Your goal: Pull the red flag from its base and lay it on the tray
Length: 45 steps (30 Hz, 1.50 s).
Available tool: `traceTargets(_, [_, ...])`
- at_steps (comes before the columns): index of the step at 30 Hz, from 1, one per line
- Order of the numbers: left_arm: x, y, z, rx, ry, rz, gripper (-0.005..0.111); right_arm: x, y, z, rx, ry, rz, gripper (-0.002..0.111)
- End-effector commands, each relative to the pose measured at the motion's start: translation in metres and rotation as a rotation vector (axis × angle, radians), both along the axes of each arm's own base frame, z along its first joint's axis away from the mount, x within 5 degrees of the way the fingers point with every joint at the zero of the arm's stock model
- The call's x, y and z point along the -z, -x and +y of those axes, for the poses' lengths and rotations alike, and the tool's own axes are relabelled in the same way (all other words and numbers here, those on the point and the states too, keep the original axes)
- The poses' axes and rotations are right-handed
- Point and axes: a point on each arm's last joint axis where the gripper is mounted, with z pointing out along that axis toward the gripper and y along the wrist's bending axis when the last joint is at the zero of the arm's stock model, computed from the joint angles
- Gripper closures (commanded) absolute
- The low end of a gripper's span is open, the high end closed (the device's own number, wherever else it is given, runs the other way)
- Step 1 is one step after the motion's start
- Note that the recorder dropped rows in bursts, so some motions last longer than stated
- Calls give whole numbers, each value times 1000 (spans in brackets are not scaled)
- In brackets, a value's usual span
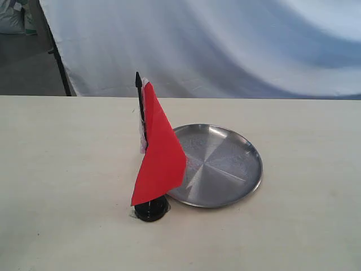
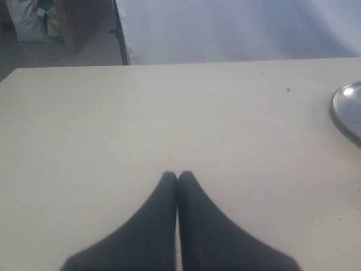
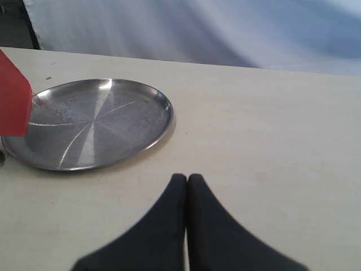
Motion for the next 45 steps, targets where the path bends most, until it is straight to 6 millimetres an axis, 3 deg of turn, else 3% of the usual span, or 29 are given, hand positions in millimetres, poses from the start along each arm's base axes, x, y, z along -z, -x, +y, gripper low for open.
traceTargets(1, [0,0,0,3,3,-9,107,1,0,0,-1,0,-6,109])
traceTargets(23, [0,0,0,3,1,-11,107,1,0,0,-1,0,-6,109])
traceTargets(31, [-3,1,8,-19,-293,7,107,1,0,0,-1,0,-6,109])
traceTargets(35, [-20,-3,3,16,-297,-200,107,1,0,0,-1,0,-6,109])
traceTargets(38, [-28,-3,0,17,-177,-308,107,1,0,0,-1,0,-6,109])
traceTargets(43, [-37,-2,-2,6,374,-457,107,1,0,0,-1,0,-6,109])
traceTargets(45, [-38,-2,-3,9,430,-471,107,1,0,0,-1,0,-6,109])
